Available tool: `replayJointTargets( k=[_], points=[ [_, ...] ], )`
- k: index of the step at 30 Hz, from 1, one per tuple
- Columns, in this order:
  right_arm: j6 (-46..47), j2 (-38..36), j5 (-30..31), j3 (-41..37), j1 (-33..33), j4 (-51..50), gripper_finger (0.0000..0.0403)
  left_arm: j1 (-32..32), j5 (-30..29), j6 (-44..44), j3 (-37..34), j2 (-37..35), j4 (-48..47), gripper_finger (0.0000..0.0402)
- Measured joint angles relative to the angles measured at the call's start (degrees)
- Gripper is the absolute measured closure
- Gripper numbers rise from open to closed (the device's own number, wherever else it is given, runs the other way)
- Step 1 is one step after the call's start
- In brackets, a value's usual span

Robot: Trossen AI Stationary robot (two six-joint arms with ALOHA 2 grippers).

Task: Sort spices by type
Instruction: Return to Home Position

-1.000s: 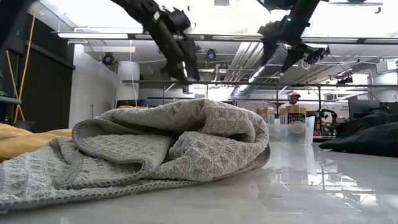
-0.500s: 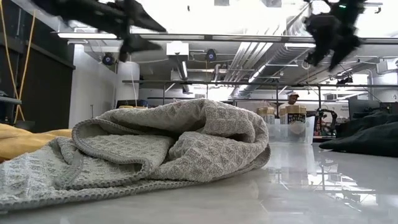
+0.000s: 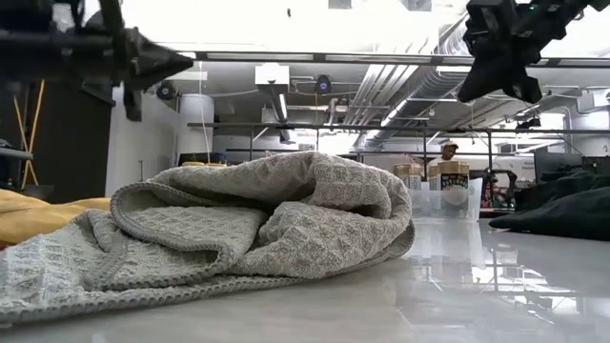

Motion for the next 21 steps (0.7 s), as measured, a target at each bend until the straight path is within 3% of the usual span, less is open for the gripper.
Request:
replayJointTargets(
  k=[3, 9, 14, 17, 21],
  points=[
    [0.04, -0.09, -1.02, 0.0, -0.05, -0.18, 0.0394, 1.02, -0.16, 0.15, -2.48, -1.29, 1.15, 0.0398],
    [0.35, -1.53, -5.99, 0.0, 0.49, -0.16, 0.0401, 3.4, 6.96, 0.71, -2.57, -3.22, -3.34, 0.0401],
    [0.18, -4.52, -6.22, -1.71, 3.66, 1.66, 0.0402, 4.06, 13.2, 1.17, -2.53, -3.28, -5.32, 0.0399],
    [0.15, -7.87, -3.06, -6.58, 6.7, 8.1, 0.0402, 4.06, 14.05, 1.17, -2.53, -3.1, -6.7, 0.0399],
    [-0.21, -13.5, 1.94, -18.41, 8.92, 23.84, 0.0402, 4.06, 14.03, 1.19, -2.51, -2.96, -8.3, 0.0399]
  ],
)
